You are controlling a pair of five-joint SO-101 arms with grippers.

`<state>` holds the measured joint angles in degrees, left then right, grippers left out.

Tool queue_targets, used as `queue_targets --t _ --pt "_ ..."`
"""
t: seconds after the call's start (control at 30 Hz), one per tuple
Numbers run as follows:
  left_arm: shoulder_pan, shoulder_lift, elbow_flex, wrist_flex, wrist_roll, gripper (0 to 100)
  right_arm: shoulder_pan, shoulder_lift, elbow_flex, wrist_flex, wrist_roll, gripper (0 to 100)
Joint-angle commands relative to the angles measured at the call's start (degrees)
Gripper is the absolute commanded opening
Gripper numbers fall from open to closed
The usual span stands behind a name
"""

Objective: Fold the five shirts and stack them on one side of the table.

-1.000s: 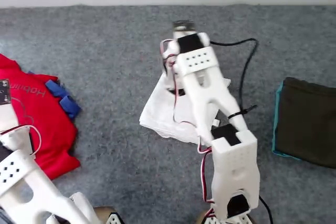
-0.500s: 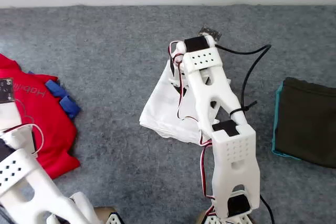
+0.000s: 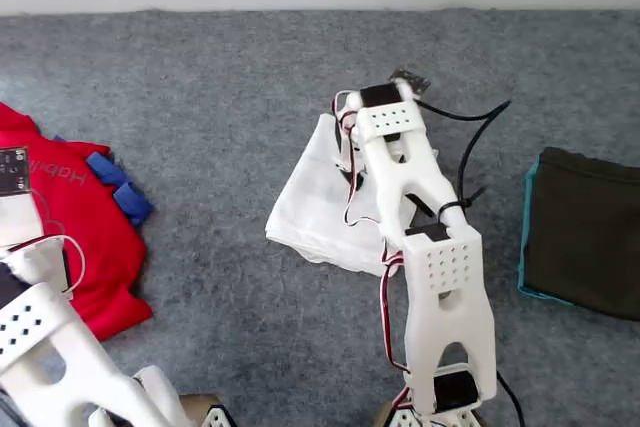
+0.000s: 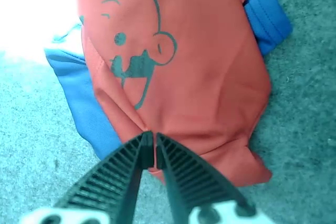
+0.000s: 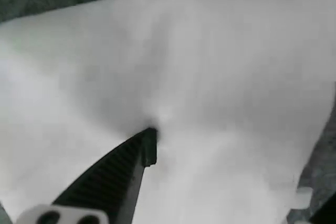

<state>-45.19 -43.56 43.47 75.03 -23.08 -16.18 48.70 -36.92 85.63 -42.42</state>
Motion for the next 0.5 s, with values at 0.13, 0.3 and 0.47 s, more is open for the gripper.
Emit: queue_targets --t 0.13,0.3,0.47 --pt "0.35 -0.79 -0.92 -0.35 -0.44 2 1.45 4.70 -2.64 -2.51 0.70 28.9" --pt "0.35 -0.79 -0.92 -0.35 -0.44 2 3.12 5.41 -4.75 0.31 1.05 0.6" --pt "0.35 -0.79 -0.92 -0.53 -0.44 2 6.90 4.09 -6.33 4.79 7.91 0.6"
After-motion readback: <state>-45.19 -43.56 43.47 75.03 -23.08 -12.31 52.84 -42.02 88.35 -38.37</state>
